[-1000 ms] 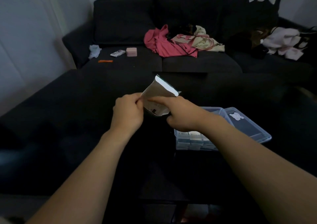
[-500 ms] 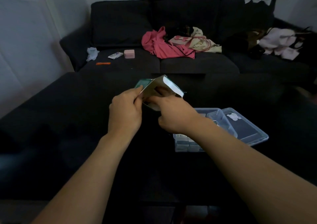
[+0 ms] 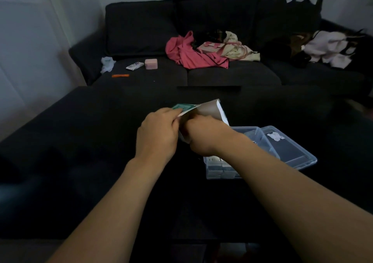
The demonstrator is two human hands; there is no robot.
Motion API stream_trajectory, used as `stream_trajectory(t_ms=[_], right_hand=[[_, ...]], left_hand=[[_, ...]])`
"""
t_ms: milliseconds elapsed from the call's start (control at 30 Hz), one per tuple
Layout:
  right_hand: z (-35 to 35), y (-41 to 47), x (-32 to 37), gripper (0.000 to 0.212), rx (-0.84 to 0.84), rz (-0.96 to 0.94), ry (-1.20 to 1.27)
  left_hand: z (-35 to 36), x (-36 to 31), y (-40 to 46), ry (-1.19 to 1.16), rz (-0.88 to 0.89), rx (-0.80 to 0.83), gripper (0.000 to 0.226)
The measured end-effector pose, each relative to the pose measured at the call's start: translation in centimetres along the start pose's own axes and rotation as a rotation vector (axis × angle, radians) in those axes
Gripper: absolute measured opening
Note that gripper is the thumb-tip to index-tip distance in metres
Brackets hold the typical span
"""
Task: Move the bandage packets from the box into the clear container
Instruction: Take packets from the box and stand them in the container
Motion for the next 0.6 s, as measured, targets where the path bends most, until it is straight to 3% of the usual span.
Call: stream_trajectory(t_ms=[67, 167, 333, 400, 500, 600], right_hand=[[-0.2, -0.2, -0.1, 0.034, 0.018, 0.015, 0.02], [-1.8, -0.6, -0.9, 0.02, -0.133, 0.043, 0.03], [-4.5, -2.1, -2.1, 0.013, -0.364, -0.025, 0.488], [-4.8, -3.1, -3.6, 0.009, -0.421, 0.036, 0.715], [-3.2, -3.9, -6.8, 0.011, -0.407, 0.2, 1.038], [-1.1, -4.5, -8.8, 0.009, -0.274, 0.273, 1.144]], left_hand=[[0.0, 0.1, 0.0, 0.021, -0.023, -0.013, 0.03], [-0.8, 1.1, 0.3, 0.082, -0.126, -0.064, 0.028], [-1.9, 3.7, 0.0, 0.144, -0.348, -0.069, 0.036], [-1.6, 4.8, -0.4, 0.139, -0.441, -0.043, 0.032], [-0.2, 6.3, -0.9, 0.056, -0.563, 0.044, 0.024], [0.6, 6.9, -1.4, 0.014, -0.615, 0.111, 0.023]])
Point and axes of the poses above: each hand's wrist, its own y-axis towards the middle knuckle, its own z-axis out of the palm, x = y × z, the point moved 9 cm from there along y, towards the middle knuckle, and after that the axes turned 15 degrees about -y, right-handed, at the moved point
